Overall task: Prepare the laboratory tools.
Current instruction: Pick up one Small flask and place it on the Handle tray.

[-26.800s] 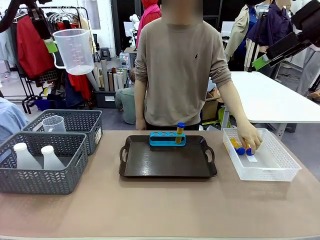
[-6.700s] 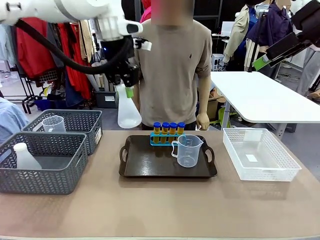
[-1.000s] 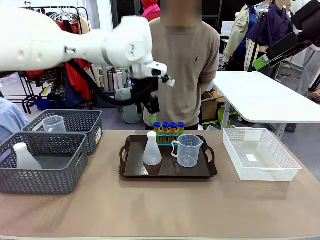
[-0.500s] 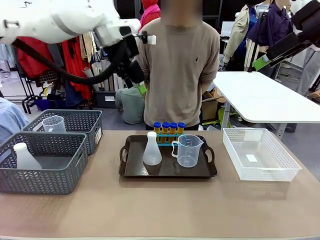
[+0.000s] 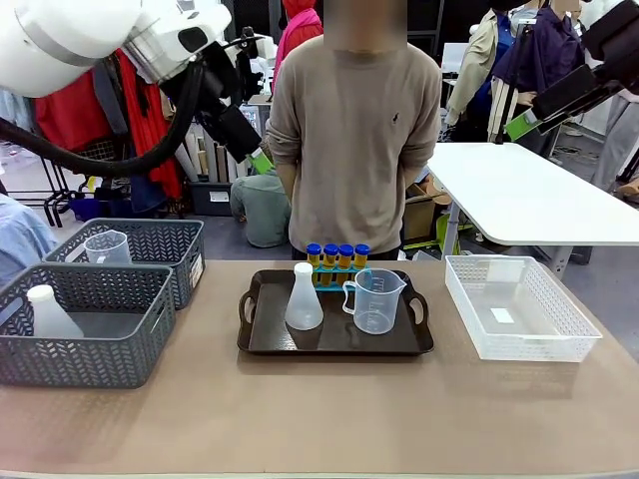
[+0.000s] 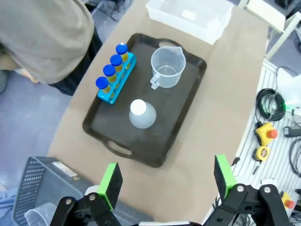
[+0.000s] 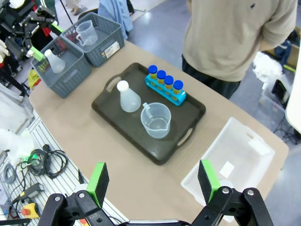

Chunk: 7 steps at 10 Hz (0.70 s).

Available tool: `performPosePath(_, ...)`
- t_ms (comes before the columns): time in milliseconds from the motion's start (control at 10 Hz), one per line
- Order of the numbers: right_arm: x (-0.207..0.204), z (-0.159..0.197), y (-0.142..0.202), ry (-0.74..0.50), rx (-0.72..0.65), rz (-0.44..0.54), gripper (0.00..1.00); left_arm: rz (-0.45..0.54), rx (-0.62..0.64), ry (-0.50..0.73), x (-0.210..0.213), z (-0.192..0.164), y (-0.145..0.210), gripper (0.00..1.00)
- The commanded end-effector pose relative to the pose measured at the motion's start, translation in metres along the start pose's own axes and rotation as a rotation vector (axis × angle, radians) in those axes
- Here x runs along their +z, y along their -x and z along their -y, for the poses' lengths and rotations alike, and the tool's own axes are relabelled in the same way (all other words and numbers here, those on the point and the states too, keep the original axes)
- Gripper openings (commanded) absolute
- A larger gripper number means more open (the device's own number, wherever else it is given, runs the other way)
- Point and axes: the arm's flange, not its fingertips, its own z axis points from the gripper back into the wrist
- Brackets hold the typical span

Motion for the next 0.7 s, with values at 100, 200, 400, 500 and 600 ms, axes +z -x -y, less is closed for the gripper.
performPosePath(100, 0.000, 0.000, 0.000, -0.016, 0.004, 0.011, 1.00, -0.009, 0.011, 0.012, -0.002, -0.005, -0.006, 1.00)
performPosePath(200, 0.000, 0.000, 0.000, -0.016, 0.004, 0.011, 1.00, -0.009, 0.011, 0.012, -0.002, -0.005, -0.006, 1.00)
performPosePath(400, 0.000, 0.000, 0.000, -0.016, 0.004, 0.011, 1.00, -0.005, 0.002, 0.013, -0.007, -0.003, -0.004, 1.00)
performPosePath(500, 0.000, 0.000, 0.000, -0.016, 0.004, 0.011, 1.00, 0.076, 0.034, 0.154, 0.010, -0.004, 0.000, 1.00)
performPosePath(600, 0.000, 0.000, 0.000, -0.016, 0.004, 0.011, 1.00, 0.107, 0.027, 0.186, 0.023, -0.005, 0.008, 1.00)
